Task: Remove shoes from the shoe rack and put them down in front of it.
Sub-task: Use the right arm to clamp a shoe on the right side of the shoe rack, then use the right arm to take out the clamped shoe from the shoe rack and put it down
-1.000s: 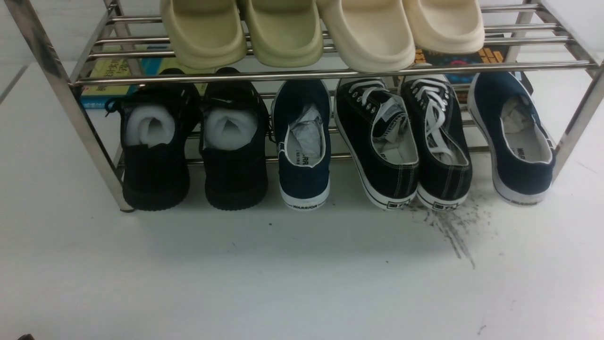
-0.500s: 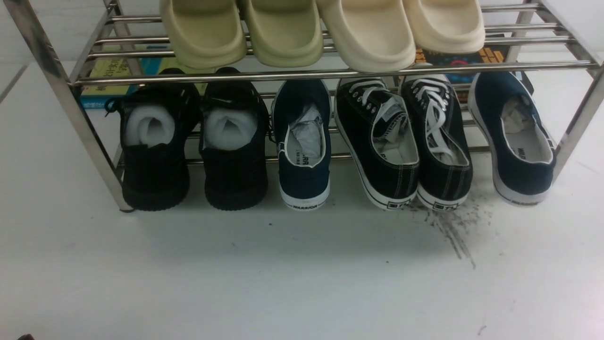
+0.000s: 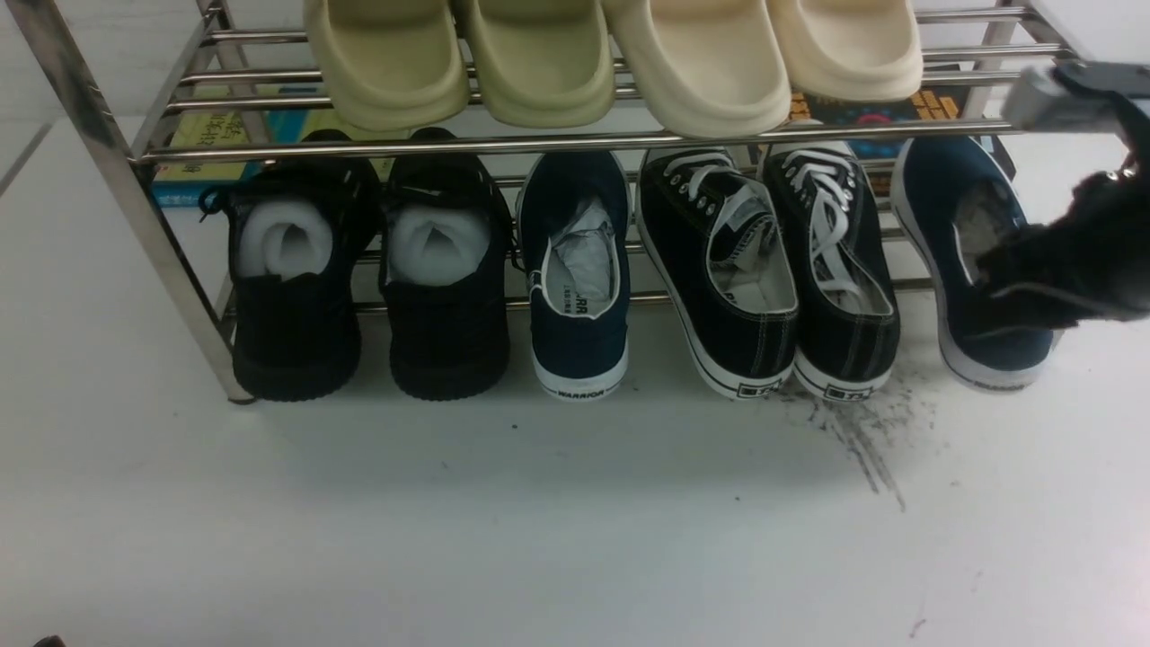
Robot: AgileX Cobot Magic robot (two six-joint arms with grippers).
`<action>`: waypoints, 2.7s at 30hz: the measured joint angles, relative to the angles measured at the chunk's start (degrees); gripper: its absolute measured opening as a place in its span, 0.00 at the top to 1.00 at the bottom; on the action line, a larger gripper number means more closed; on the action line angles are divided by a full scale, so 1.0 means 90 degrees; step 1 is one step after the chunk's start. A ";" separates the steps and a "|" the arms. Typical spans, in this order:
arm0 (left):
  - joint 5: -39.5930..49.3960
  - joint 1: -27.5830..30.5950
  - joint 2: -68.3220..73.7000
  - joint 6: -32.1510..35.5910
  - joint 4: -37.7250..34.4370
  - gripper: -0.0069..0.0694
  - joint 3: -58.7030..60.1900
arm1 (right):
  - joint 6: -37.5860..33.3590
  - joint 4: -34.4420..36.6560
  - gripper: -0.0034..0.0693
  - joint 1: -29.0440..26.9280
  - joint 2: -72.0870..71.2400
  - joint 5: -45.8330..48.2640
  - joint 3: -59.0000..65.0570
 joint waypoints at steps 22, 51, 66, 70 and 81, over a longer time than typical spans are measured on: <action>0.0000 0.0000 0.0000 0.0000 0.0005 0.60 0.0000 | 0.0388 -0.0649 0.51 0.0798 0.2109 -0.0437 -0.1484; 0.0000 0.0000 0.0000 0.0000 0.0005 0.60 0.0000 | 0.0417 -0.1187 0.95 0.0799 0.2047 -0.0186 -0.1492; 0.0000 0.0000 0.0000 0.0000 0.0005 0.60 0.0000 | 0.0417 -0.1291 0.95 0.0778 0.0804 0.1512 -0.1492; 0.0000 0.0000 0.0000 0.0000 0.0005 0.60 0.0000 | 0.0417 -0.1291 0.95 0.0778 0.0602 0.1826 -0.1492; 0.0000 0.0000 0.0000 0.0000 0.0005 0.60 0.0000 | 0.0417 -0.1291 0.95 0.0778 -0.0574 0.2301 -0.1492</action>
